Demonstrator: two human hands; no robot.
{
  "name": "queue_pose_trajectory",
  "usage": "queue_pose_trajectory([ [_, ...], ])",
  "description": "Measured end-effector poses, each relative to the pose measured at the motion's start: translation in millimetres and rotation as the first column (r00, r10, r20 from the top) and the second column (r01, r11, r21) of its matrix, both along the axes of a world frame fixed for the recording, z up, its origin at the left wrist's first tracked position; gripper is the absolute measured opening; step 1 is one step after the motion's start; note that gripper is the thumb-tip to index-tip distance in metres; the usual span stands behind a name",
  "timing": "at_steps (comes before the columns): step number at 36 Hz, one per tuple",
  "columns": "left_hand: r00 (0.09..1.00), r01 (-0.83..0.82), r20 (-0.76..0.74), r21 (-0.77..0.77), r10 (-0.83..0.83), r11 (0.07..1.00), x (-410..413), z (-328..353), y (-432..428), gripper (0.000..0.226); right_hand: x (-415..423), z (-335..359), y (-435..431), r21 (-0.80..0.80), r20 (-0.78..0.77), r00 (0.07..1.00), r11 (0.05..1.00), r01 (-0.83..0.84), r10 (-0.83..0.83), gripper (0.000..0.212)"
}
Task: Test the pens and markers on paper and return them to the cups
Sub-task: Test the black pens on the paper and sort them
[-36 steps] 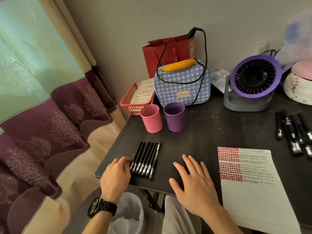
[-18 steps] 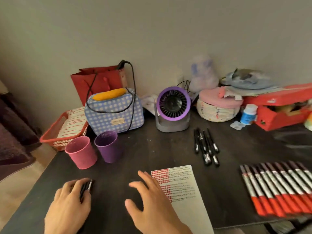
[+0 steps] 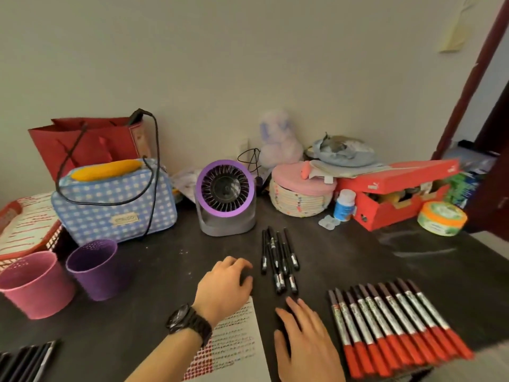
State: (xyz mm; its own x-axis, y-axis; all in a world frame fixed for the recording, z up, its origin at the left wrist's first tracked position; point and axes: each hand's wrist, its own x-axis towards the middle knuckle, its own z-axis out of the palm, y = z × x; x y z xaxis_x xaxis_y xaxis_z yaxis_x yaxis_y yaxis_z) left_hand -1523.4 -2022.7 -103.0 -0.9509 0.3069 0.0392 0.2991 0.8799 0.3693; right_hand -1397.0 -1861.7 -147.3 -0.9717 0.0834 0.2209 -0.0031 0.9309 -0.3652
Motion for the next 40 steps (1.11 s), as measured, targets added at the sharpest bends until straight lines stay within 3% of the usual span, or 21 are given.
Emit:
queue_pose_trajectory([
  [11,0.982,-0.189,0.001,-0.107,0.19,0.976,-32.7,-0.7,57.3,0.036,-2.1,-0.6,3.4,0.036,-0.047,0.999,0.999,0.022,-0.021,0.05],
  [19,0.956,-0.29,0.014,-0.061,0.292,0.955,-35.7,-3.9,45.9,0.026,-1.1,-5.9,4.8,0.04,-0.079,0.997,0.999,0.031,-0.028,0.05],
  [26,0.95,-0.311,0.087,0.203,0.299,0.929,-13.1,1.0,6.9,0.011,-2.6,-10.3,7.5,0.029,-0.127,0.992,0.999,0.013,-0.009,0.053],
  [32,0.965,-0.261,0.126,0.512,0.23,0.818,29.4,11.1,-26.0,0.011,-6.4,-8.8,7.6,-0.016,-0.166,0.986,0.999,0.03,-0.032,0.053],
  [40,0.968,-0.248,0.144,0.636,0.203,0.731,95.0,12.6,-61.1,0.008,3.7,-8.2,8.8,-0.196,-0.169,0.984,0.98,0.028,-0.062,0.033],
])
